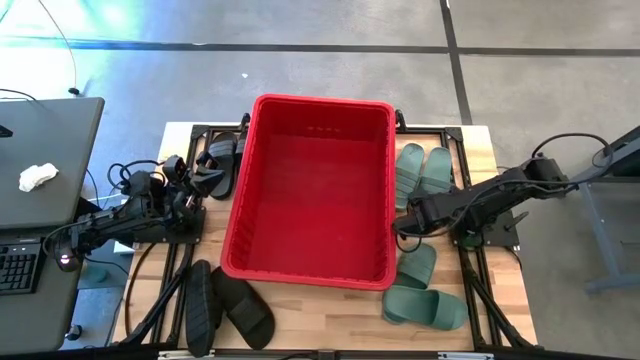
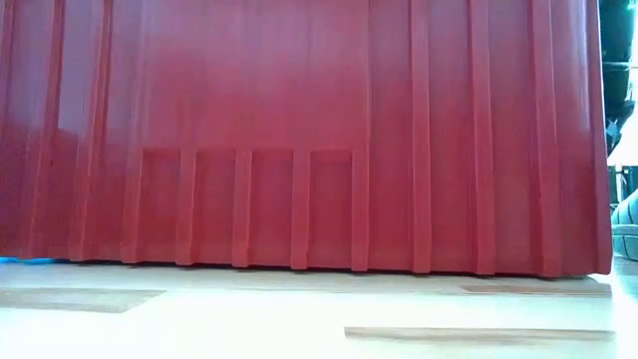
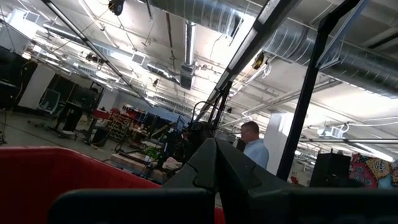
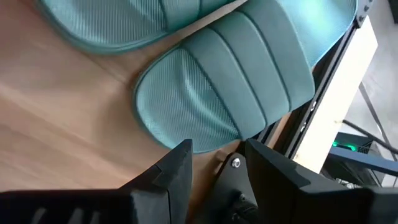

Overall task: Pick and place slides into bin
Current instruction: Put the green slide into the red container

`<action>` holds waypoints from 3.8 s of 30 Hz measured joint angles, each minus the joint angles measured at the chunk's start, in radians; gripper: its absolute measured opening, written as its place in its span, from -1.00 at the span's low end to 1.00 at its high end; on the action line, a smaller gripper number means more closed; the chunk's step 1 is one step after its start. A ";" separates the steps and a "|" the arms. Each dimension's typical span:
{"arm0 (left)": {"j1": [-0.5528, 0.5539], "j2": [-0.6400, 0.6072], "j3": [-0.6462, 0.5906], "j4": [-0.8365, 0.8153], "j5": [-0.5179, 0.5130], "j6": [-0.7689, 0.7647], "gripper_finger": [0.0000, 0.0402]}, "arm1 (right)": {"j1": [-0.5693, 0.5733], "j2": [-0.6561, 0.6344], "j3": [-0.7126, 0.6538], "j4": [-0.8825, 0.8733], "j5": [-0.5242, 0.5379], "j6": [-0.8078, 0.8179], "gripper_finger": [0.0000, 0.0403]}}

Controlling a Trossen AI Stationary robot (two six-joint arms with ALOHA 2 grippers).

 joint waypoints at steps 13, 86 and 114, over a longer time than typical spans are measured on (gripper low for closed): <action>0.000 0.010 0.000 0.107 0.051 -0.009 -1.00 | -0.005 -0.018 0.000 -0.031 -0.023 0.002 -0.31; -0.197 1.403 1.375 -1.633 -0.509 0.758 -1.00 | -0.024 -0.052 0.000 -0.005 -0.211 0.010 -0.31; -0.197 1.403 1.375 -1.528 -0.476 0.836 -1.00 | -0.714 -0.499 0.000 0.252 -0.389 0.064 -0.31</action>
